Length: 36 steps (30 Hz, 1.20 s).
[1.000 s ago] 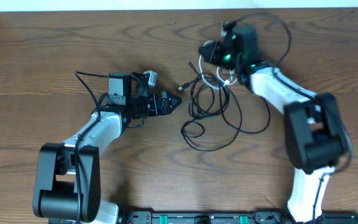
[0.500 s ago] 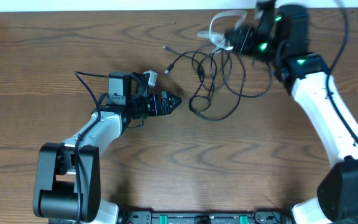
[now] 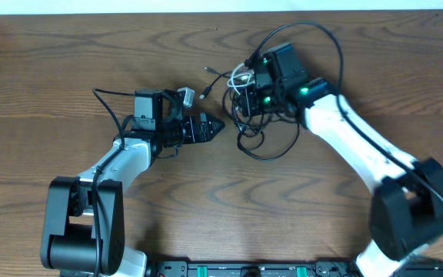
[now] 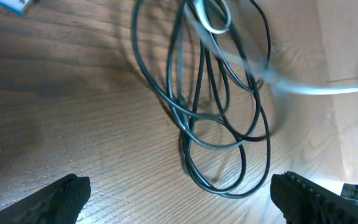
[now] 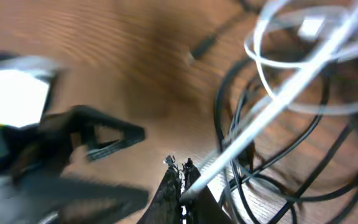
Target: Untangle cables
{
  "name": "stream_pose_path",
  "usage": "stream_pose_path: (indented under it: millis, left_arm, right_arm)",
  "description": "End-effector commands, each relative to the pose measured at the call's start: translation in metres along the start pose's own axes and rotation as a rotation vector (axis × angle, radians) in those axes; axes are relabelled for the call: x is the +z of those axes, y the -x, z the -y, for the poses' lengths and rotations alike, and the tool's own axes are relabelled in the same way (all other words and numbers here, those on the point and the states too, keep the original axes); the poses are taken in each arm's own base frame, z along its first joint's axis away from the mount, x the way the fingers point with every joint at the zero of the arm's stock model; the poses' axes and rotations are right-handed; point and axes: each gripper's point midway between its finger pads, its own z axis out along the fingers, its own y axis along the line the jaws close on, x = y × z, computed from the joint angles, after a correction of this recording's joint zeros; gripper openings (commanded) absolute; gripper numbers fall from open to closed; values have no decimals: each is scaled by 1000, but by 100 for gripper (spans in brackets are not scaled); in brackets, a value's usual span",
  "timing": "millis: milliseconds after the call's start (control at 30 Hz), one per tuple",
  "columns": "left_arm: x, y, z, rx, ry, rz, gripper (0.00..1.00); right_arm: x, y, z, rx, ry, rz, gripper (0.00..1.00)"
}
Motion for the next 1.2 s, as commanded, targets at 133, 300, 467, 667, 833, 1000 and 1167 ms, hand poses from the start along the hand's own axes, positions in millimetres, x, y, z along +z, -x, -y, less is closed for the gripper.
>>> stream_pose_path:
  millis: [133, 300, 467, 667, 833, 1000, 1167]
  left_arm:
    - [-1, 3, 2, 20, -3, 6, 99]
    - [-1, 3, 2, 20, -3, 6, 99]
    - [-1, 3, 2, 20, -3, 6, 99]
    - [-1, 3, 2, 20, -3, 6, 99]
    - [-1, 3, 2, 20, -3, 6, 99]
    - [-1, 3, 2, 20, -3, 6, 99]
    - [-1, 3, 2, 20, -3, 6, 99]
  right_arm:
    - [-154, 35, -28, -171, -43, 264, 1]
    - [-213, 23, -32, -162, -25, 333, 1]
    - [-146, -45, 18, -53, -166, 77, 1]
    - [-48, -128, 47, 67, -178, -198, 1]
    - [-20, -145, 57, 100, -186, -281, 1]
    - [-20, -133, 4, -43, 125, -269, 1]
    - [-75, -83, -76, -288, 573, -105, 1]
